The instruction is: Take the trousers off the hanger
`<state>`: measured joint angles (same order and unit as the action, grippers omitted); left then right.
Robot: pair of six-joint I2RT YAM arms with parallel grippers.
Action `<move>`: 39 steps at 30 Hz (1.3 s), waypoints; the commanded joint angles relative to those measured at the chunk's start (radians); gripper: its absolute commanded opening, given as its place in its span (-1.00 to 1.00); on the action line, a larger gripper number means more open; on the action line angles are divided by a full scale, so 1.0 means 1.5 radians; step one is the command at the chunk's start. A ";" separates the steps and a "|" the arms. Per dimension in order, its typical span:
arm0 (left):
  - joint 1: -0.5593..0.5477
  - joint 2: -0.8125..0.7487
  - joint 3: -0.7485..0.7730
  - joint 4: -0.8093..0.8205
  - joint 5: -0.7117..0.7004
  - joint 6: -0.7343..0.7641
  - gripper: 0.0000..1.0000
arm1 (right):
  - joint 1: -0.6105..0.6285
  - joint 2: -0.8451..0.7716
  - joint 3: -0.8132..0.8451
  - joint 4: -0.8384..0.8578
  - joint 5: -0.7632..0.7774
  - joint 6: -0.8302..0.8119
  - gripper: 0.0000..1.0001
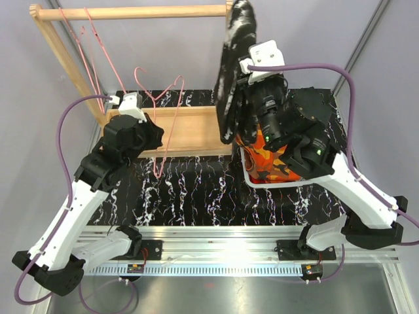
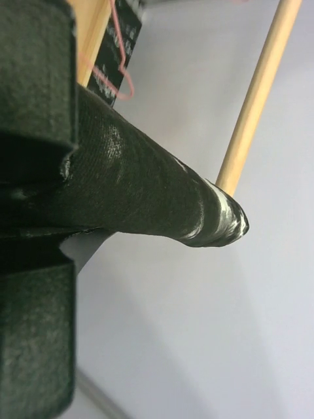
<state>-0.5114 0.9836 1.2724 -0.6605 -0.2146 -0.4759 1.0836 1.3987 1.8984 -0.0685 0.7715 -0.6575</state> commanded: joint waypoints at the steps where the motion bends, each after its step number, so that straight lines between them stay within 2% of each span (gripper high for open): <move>1: 0.000 -0.016 0.005 0.020 -0.021 0.029 -1.00 | -0.018 -0.025 0.051 -0.027 0.107 -0.087 -1.00; 4: 0.000 -0.028 0.000 0.014 -0.018 0.038 -1.00 | -0.045 -0.060 -0.020 -0.026 0.153 -0.103 -1.00; 9: 0.000 -0.038 -0.003 0.007 -0.014 0.053 -1.00 | -0.150 -0.142 -0.180 0.007 0.214 -0.105 -1.00; 13: 0.001 -0.036 0.002 -0.009 -0.012 0.076 -1.00 | -0.185 -0.185 -0.281 0.073 0.268 -0.186 -1.00; 18: 0.001 -0.042 -0.014 -0.007 0.005 0.085 -1.00 | -0.211 -0.216 -0.369 0.076 0.357 -0.259 -1.00; 20: 0.001 -0.044 -0.024 -0.003 0.021 0.087 -1.00 | -0.214 -0.227 -0.390 0.027 0.383 -0.251 -1.00; 24: 0.001 -0.051 -0.042 0.005 0.049 0.090 -1.00 | -0.214 -0.232 -0.412 -0.117 0.419 -0.136 -1.00; 26: 0.001 -0.055 -0.049 0.008 0.059 0.095 -1.00 | -0.214 -0.231 -0.444 -0.128 0.427 -0.132 -1.00; 30: 0.001 -0.066 -0.058 0.011 0.073 0.099 -1.00 | -0.216 -0.177 -0.455 -0.109 0.399 -0.107 -1.00; 32: 0.000 -0.068 -0.057 0.005 0.081 0.105 -1.00 | -0.227 -0.140 -0.433 -0.147 0.379 -0.073 -1.00; 35: 0.001 -0.077 -0.059 -0.003 0.080 0.112 -1.00 | -0.247 -0.057 -0.396 -0.222 0.323 0.012 -1.00; 39: 0.001 -0.089 -0.059 -0.017 0.067 0.124 -1.00 | -0.265 0.066 -0.357 -0.212 0.275 0.030 -1.00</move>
<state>-0.5114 0.8799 1.1816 -0.7120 -0.1265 -0.3264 0.7063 1.4212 1.2778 -0.3729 1.2427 -0.6865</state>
